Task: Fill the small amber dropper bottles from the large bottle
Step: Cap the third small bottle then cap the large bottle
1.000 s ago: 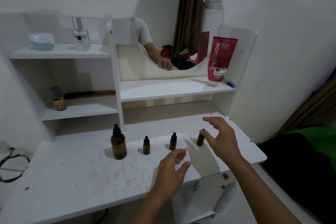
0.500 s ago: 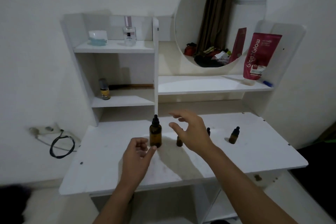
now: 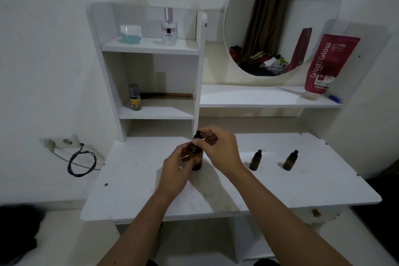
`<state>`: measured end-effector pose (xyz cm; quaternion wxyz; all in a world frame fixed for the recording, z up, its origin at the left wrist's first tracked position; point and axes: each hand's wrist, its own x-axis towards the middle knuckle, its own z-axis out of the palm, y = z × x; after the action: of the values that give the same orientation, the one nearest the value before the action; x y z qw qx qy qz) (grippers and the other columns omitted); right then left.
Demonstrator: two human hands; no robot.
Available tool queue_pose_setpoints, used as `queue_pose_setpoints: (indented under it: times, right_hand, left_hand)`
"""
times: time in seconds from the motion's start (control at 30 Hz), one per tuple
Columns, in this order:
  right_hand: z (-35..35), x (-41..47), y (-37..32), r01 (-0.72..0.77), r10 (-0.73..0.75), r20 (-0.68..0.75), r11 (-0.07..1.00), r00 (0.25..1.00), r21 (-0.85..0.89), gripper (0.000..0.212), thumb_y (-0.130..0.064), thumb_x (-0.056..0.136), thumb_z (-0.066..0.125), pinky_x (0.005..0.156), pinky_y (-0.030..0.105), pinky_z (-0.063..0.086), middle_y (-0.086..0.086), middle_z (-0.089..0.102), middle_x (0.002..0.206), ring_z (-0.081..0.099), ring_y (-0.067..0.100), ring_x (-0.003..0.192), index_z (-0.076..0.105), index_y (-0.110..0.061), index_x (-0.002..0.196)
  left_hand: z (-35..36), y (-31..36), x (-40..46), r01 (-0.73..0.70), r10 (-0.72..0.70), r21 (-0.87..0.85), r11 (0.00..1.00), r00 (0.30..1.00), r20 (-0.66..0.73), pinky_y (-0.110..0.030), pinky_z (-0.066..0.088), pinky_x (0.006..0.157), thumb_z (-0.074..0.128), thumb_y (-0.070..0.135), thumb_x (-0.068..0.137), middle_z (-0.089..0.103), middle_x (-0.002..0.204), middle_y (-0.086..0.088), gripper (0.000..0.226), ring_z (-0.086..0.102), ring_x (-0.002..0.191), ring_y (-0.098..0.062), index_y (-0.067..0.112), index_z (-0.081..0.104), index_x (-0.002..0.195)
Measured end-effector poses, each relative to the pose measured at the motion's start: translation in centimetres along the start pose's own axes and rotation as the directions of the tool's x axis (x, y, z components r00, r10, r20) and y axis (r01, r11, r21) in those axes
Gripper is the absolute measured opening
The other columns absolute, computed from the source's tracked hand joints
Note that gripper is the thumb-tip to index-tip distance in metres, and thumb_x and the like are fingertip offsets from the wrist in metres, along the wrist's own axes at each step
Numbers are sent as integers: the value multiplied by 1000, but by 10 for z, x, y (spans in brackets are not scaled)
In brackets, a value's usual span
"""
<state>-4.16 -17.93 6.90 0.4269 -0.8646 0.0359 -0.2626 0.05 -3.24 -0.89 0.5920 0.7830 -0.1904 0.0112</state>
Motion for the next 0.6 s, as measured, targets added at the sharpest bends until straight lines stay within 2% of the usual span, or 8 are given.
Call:
queue_pose_setpoints:
  times: [0.1,0.17,0.23,0.3,0.4,0.43,0.53,0.6]
  right_hand:
    - [-1,-1,-2,38,-38,-11,999,999,-16,30,-26,92,81,83,15,57,-5,73,106,69,5,93,75,-20,121]
    - [-3,-2,-3,54,-55,21,998,998,13,32,-17,99,72,95,19,58,-2,74,122,71,8,107,71,-16,130]
    - [-3,-2,-3,64,-64,52,998,997,1,33,-7,100,68,100,23,58,1,76,123,73,11,110,71,-13,133]
    - [-2,-1,-4,67,-66,26,997,997,-37,30,-9,97,74,93,22,60,0,78,113,74,8,98,74,-13,127]
    - [-2,1,-5,90,-93,-29,993,995,-80,30,-22,92,81,77,15,57,-6,72,97,67,4,82,74,-19,121]
    - [-2,1,-5,105,-107,-26,990,994,-92,29,-23,94,79,79,16,56,-5,71,100,67,5,85,73,-20,123]
    - [-3,0,-5,119,-113,72,989,991,-84,34,-11,101,67,99,20,56,-1,74,125,69,10,110,70,-16,134]
    - [-2,0,-5,114,-104,106,989,989,-90,35,-5,100,68,103,23,57,1,76,124,72,11,110,72,-15,132]
  left_hand:
    - [0,1,1,4,-4,-13,1000,1000,4,-1,46,86,72,29,95,61,112,45,39,60,111,13,57,55,116]
    - [0,1,1,14,-14,-19,1000,1000,11,-2,46,87,72,31,94,62,111,45,39,61,110,13,57,54,116]
    - [1,-1,1,13,-13,-14,1000,1000,14,-7,47,93,72,29,95,62,113,39,39,63,108,7,53,54,119]
    - [2,-1,1,13,-13,-12,1000,1000,17,-16,48,99,72,27,95,63,118,29,38,63,110,1,44,55,125]
    - [1,-1,1,18,-18,-35,999,1000,19,-25,49,104,72,25,95,66,125,16,39,64,116,-5,34,58,130]
    - [1,0,1,18,-17,-38,999,1000,18,-27,50,105,72,25,95,67,127,14,39,64,117,-6,32,59,131]
    - [1,1,-1,32,-31,-41,999,999,15,-34,50,109,71,24,95,67,131,8,41,64,120,-12,25,59,134]
    - [2,2,0,27,-27,-27,999,1000,16,-36,50,109,71,24,96,67,132,6,41,63,120,-14,23,59,135]
